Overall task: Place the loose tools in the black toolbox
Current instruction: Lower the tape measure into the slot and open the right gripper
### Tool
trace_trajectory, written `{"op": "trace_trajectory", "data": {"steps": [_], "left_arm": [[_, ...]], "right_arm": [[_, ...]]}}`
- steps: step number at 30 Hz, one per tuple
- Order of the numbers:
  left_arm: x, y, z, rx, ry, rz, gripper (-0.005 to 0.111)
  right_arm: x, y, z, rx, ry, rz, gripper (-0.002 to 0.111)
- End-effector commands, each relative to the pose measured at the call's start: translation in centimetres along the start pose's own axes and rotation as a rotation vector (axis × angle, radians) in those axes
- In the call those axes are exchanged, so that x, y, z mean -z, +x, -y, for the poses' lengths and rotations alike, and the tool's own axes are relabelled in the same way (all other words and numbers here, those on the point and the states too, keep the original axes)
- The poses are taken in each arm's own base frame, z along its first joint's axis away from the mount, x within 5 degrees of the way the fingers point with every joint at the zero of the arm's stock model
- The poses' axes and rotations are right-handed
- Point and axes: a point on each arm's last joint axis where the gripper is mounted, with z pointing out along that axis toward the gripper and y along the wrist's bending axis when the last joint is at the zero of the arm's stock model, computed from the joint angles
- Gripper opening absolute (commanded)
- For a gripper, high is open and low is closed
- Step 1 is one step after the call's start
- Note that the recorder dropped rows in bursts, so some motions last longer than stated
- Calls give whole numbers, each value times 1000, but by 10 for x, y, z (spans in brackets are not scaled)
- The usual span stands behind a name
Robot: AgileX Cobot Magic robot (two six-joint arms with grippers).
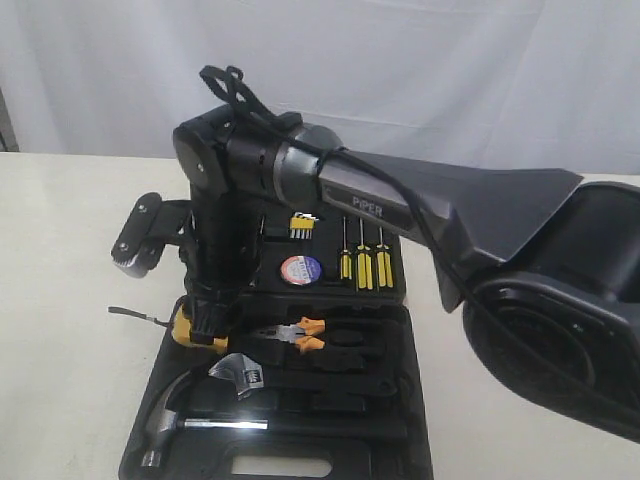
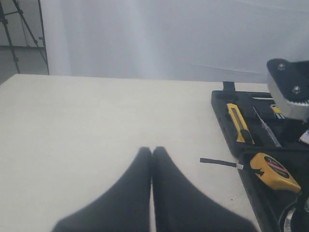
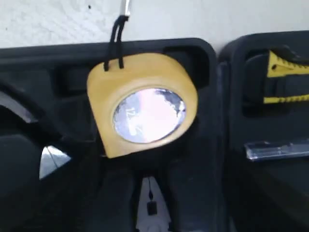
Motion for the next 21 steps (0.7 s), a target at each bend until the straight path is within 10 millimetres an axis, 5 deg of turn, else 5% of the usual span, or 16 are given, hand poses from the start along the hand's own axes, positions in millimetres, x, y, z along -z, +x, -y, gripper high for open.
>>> {"op": "trace_trajectory", "data": {"steps": [1, 5, 12, 21], "left_arm": [[0, 1, 0, 3, 3, 1, 0], [0, 1, 0, 3, 3, 1, 0], [0, 1, 0, 3, 3, 1, 0], [0, 1, 0, 3, 3, 1, 0]], "right_arm": [[27, -2, 1, -113, -20, 50, 51], [31, -10, -4, -257, -83, 138, 1], [9, -19, -4, -381, -109, 209, -1], [-58, -13, -11, -407, -157, 125, -1]]}}
